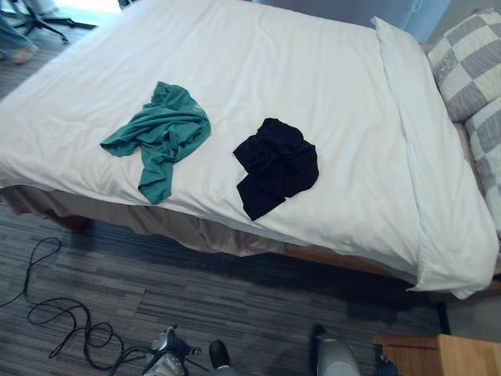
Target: Tidy up the quilt and then pick up the clothes from the bed and put them into the laundry hamper.
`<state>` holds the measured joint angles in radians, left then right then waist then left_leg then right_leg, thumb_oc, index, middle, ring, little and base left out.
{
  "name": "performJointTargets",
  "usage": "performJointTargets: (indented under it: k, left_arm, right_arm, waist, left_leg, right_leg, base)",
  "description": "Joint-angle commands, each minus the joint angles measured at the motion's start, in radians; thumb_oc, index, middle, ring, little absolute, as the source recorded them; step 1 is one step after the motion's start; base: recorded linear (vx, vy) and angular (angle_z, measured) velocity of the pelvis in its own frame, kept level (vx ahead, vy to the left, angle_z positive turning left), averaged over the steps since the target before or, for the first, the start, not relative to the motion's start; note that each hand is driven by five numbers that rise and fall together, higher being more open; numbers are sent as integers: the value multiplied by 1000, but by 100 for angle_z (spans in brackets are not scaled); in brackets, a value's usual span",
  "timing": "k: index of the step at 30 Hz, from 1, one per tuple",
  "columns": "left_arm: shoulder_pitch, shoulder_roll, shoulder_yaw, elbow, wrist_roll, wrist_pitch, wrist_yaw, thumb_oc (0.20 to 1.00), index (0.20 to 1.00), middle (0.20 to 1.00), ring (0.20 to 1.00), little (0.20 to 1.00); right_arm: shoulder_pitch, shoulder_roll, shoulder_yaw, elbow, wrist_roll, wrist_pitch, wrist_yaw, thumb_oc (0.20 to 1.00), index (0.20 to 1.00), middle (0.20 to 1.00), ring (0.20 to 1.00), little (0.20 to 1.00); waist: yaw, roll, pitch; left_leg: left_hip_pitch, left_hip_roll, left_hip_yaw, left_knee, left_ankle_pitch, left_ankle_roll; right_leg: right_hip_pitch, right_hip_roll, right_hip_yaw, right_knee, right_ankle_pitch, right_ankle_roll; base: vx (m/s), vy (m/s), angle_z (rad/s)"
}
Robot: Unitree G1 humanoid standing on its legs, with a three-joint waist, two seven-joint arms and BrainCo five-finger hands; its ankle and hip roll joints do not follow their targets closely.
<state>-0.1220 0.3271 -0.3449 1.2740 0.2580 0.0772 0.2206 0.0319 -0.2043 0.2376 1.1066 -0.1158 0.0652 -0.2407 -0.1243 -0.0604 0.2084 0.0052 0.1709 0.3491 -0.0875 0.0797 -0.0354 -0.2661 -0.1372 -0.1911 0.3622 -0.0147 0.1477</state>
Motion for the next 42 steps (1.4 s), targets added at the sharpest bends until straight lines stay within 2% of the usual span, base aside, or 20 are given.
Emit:
performJointTargets:
  k: [1, 3, 5, 6, 8, 9, 10, 12, 15, 17, 20, 21, 23, 25, 28, 29, 32, 34, 37, 42]
  left_arm:
    - [-83, 25, 13, -20, 58, 6, -17, 1000, 1000, 1000, 1000, 1000]
    - [-79, -9, 5, -28, 60, -2, -18, 1000, 1000, 1000, 1000, 1000]
    - [-81, -20, 3, -35, 55, -8, -17, 1000, 1000, 1000, 1000, 1000]
    - [-95, -46, -8, -77, 10, -27, -12, 1000, 1000, 1000, 1000, 1000]
    - [-106, -48, -13, -92, -2, -32, -6, 1000, 1000, 1000, 1000, 1000]
    - [-120, -58, -22, -102, -24, -34, 11, 1000, 1000, 1000, 1000, 1000]
    - [-120, -58, -23, -102, -24, -34, 11, 1000, 1000, 1000, 1000, 1000]
    - [-120, -73, -20, -93, -19, -29, 11, 1000, 1000, 1000, 1000, 1000]
    - [-122, -79, -22, -90, -17, -32, 16, 1000, 1000, 1000, 1000, 1000]
    - [-129, -86, -38, -83, -12, -36, 17, 1000, 1000, 1000, 1000, 1000]
    - [-130, -88, -57, -82, -10, -43, 21, 1000, 1000, 1000, 1000, 1000]
    - [-132, -97, -73, -77, -4, -47, 18, 1000, 1000, 1000, 1000, 1000]
    - [-157, -93, -84, -81, -5, -43, 11, 1000, 1000, 1000, 1000, 1000]
    - [-166, -61, -72, -78, -1, -34, 7, 1000, 1000, 1000, 1000, 1000]
    - [-145, -38, -61, -81, 12, -32, 0, 1000, 1000, 1000, 1000, 1000]
    - [-130, -28, -48, -74, 16, -29, -2, 1000, 1000, 1000, 1000, 1000]
    - [-110, -24, -30, -63, 20, -21, -8, 1000, 1000, 1000, 1000, 1000]
    - [-89, -30, -17, -58, 19, -9, -9, 1000, 1000, 1000, 1000, 1000]
    - [-70, -47, -3, -55, 13, -14, -8, 1000, 1000, 1000, 1000, 1000]
    - [-30, -74, 39, -66, -37, -28, 5, 1000, 1000, 1000, 1000, 1000]
  right_arm:
    - [-111, -42, 48, -8, -3, -25, -13, 1000, 1000, 1000, 1000, 1000]
    - [-107, -71, 52, 5, -22, -18, -18, 1000, 1000, 1000, 1000, 1000]
    - [-108, -78, 55, 21, -29, -15, -18, 1000, 1000, 1000, 1000, 1000]
    - [-142, -103, 62, 68, -58, 9, -27, 1000, 1000, 1000, 1000, 1000]
    - [-154, -108, 64, 70, -54, 9, -34, 1000, 1000, 1000, 1000, 1000]
    - [-175, -113, 66, 65, -44, 7, -37, 1000, 1000, 1000, 1000, 1000]
    - [-176, -113, 66, 65, -44, 7, -37, 1000, 1000, 1000, 1000, 1000]
    - [-199, -112, 72, 44, -46, 8, -34, 1000, 1000, 1000, 1000, 1000]
    - [-207, -117, 84, 19, -56, 1, -32, 1000, 1000, 1000, 1000, 1000]
    - [-185, -127, 84, -7, -74, 0, -31, 1000, 1000, 1000, 1000, 1000]
    - [-162, -136, 84, -22, -89, -7, -27, 1000, 1000, 1000, 1000, 1000]
    - [-156, -126, 89, -25, -121, -9, -15, 1000, 1000, 1000, 1000, 1000]
    - [-171, -111, 89, -29, -144, 3, -8, 1000, 1000, 1000, 1000, 1000]
    - [-198, -79, 114, -36, -144, 11, -8, 1000, 1000, 1000, 1000, 1000]
    - [-212, -57, 149, -51, -146, 0, -3, 1000, 1000, 1000, 1000, 1000]
    - [-217, -53, 178, -67, -165, -8, 4, 1000, 1000, 1000, 1000, 1000]
    - [-217, -48, 204, -80, -173, -19, 9, 1000, 1000, 1000, 1000, 1000]
    - [-212, -50, 229, -118, -184, -28, 14, 1000, 1000, 1000, 1000, 1000]
    - [-207, -49, 244, -112, -189, -25, 14, 1000, 1000, 1000, 1000, 1000]
    - [-210, -56, 230, -93, -169, -15, 16, 1000, 1000, 1000, 1000, 1000]
  waist:
    - [-52, -24, 85]
    - [-97, 2, 89]
    - [-99, 14, 91]
    - [-74, 15, 116]
    - [-57, -1, 124]
    - [-46, -17, 137]
    - [-44, -14, 139]
    - [-50, 9, 113]
    - [-52, 24, 84]
    - [-45, 37, 43]
    - [-28, 36, 22]
    - [-32, 41, 10]
    - [-36, 20, 18]
    - [-10, -8, 42]
    - [4, -9, 51]
    - [15, -5, 60]
    - [39, 7, 59]
    - [51, 17, 59]
    - [74, 6, 43]
    - [88, 19, 33]
  left_leg:
    - [67, -82, 44, 0, -144, -35]
    - [109, -153, 10, 105, -250, -3]
    - [101, -155, 8, 163, -265, -15]
    - [-49, -86, 11, 590, -146, -135]
    - [-131, -71, -5, 739, -104, -159]
    - [-218, 19, 9, 854, -122, -148]
    - [-219, 24, 9, 859, -125, -148]
    - [-163, 96, 29, 655, -143, -116]
    - [-113, 113, 5, 409, -150, -105]
    - [-82, 211, -99, 100, 4, -144]
    - [-92, 251, -230, 71, 33, -177]
    - [-75, 227, -337, 114, -66, -198]
    - [-73, 181, -302, 157, -142, -195]
    - [-57, 147, -217, 181, -174, -164]
    - [-41, 107, -148, 158, -159, -134]
    - [-23, 67, -129, 122, -145, -105]
    - [-16, 17, -130, 81, -119, -73]
    - [-10, -39, -145, 51, -98, -43]
    - [-14, -84, -147, 50, -99, -31]
    - [-38, -120, -146, 90, -112, -19]
  right_leg:
    - [60, 103, -67, -247, 1, 16]
    - [91, 119, -11, -276, -25, -19]
    - [117, 122, -5, -284, -40, -39]
    - [193, 104, -10, -342, -47, -79]
    - [216, 92, -4, -366, -52, -91]
    - [243, 61, 15, -389, -56, -89]
    - [243, 64, 16, -389, -55, -89]
    - [236, 18, 57, -428, -40, -46]
    - [216, -31, 80, -440, -24, 1]
    - [216, -106, 121, -444, -20, 50]
    - [231, -147, 153, -448, -18, 72]
    - [228, -193, 164, -442, 13, 105]
    - [200, -240, 187, -446, 129, 114]
    - [129, -278, 68, -441, 234, 112]
    - [108, -243, -29, -389, 172, 87]
    - [117, -153, 16, -311, 97, 70]
    - [152, -68, 27, -231, -2, 44]
    - [162, 68, 85, -90, -108, 7]
    - [246, 78, 63, -183, -129, -39]
    - [298, 67, 121, -369, -78, -35]
  base:
    - [301, 343, 17]
    - [453, 334, 49]
    - [354, 176, 98]
    - [357, 98, 78]
    - [240, 100, 23]
    - [153, 142, -28]
    - [302, 415, -75]
    - [262, 563, -125]
    - [191, 494, -105]
    - [346, 908, -33]
    - [207, 565, -42]
    - [260, 947, -64]
    - [60, 773, -50]
    - [-149, 583, -34]
    - [-175, 498, -96]
    - [-168, 484, -42]
    - [-170, 398, -1]
    - [-160, 291, 15]
    - [-81, 41, 22]
    - [-50, -47, -4]
